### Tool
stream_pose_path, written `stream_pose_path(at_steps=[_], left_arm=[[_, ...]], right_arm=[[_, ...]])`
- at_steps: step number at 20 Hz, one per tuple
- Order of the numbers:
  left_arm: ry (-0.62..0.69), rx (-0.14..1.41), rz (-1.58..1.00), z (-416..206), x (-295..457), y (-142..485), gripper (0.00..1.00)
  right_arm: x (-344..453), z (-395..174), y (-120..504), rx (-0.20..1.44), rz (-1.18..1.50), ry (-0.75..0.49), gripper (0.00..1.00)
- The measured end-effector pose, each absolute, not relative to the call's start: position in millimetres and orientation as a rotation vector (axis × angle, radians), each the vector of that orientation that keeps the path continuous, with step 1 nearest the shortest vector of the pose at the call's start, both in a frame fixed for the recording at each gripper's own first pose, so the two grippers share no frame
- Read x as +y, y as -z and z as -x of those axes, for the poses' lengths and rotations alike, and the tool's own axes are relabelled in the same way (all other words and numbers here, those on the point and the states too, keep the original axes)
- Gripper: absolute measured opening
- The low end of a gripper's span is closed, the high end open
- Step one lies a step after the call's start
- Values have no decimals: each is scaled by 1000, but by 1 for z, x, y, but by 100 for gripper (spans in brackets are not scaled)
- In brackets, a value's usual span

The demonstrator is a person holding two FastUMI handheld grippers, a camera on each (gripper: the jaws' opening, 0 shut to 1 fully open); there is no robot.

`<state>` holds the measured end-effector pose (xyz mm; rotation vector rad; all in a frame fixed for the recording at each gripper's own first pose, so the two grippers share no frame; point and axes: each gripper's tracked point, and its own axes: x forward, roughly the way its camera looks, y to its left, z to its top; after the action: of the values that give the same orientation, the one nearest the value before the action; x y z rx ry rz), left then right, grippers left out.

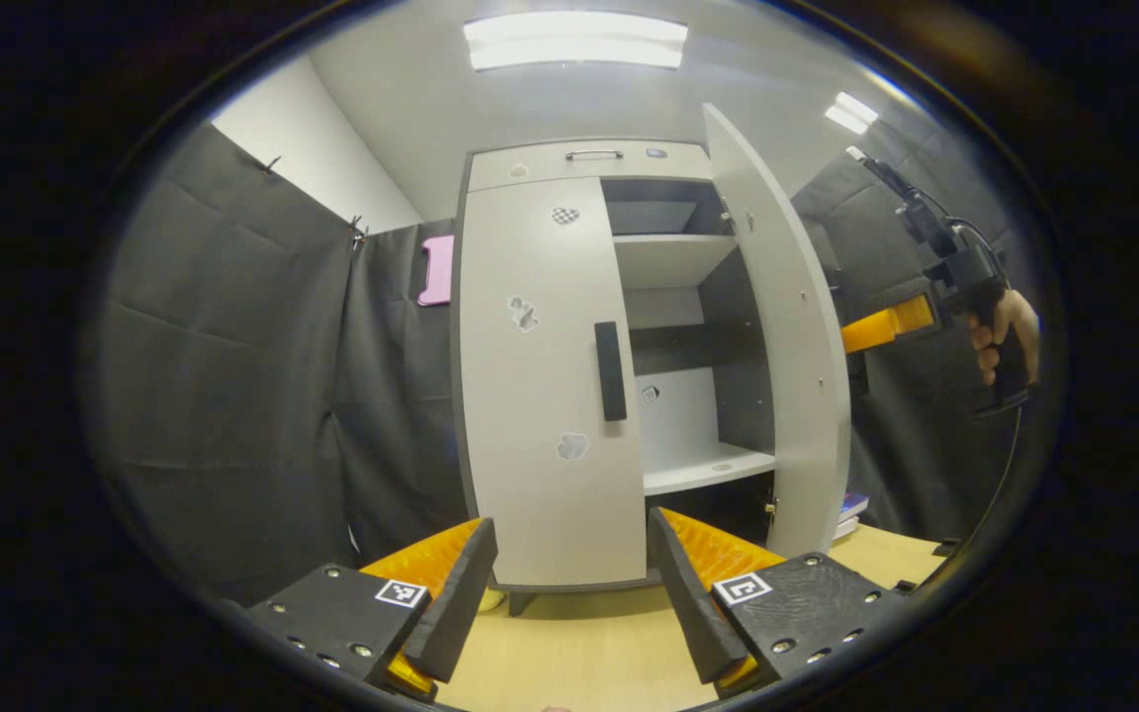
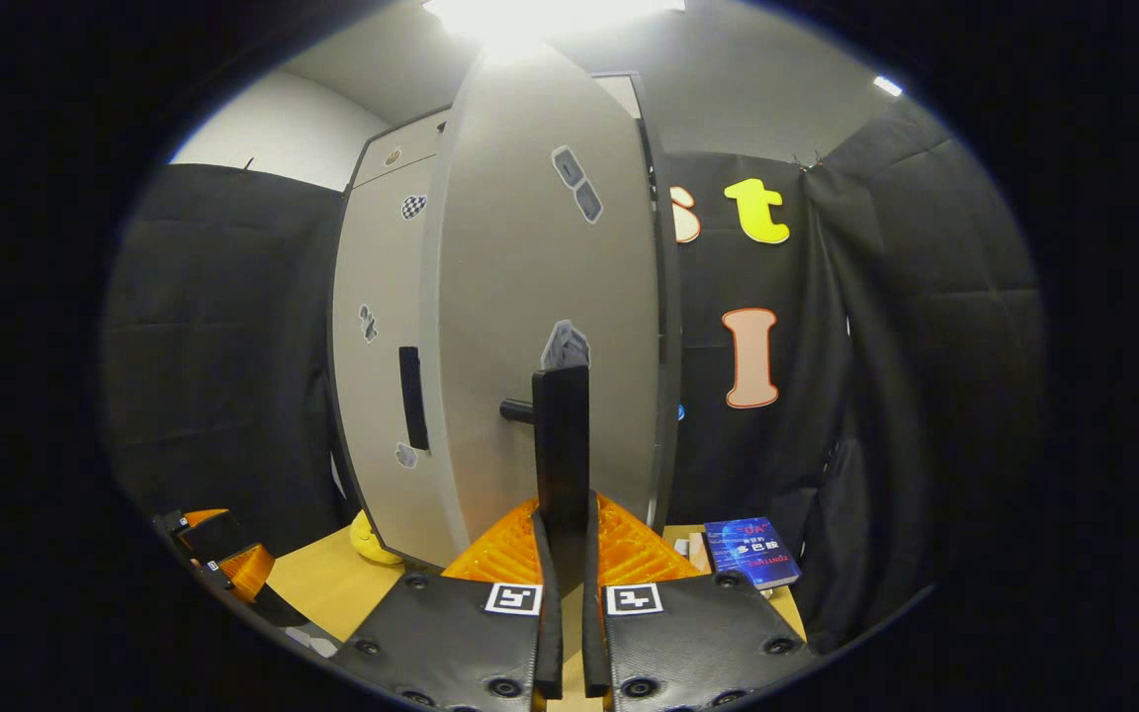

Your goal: Open the right door of the double-door shoe cabinet with the right hand, and open the left door with the left hand.

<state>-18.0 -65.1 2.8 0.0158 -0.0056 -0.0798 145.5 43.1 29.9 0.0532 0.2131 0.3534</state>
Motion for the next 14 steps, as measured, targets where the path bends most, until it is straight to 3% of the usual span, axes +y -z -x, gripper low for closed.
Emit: stream_pose_path(at_steps=[2, 8, 10, 14], left_arm=[[88, -1, -13, 19, -70, -3, 90], [126, 3, -13, 13, -88, -5, 89], [144, 2, -22, 5, -95, -9, 90], [160, -19, -37, -14, -106, -23, 88]], right_arm=[[29, -147, -29, 196, -16, -322, 6], [-27, -153, -29, 160, 141, -143, 9], [-25, -149, -33, 147, 81, -148, 5], [-23, -145, -37, 96, 25, -149, 8]])
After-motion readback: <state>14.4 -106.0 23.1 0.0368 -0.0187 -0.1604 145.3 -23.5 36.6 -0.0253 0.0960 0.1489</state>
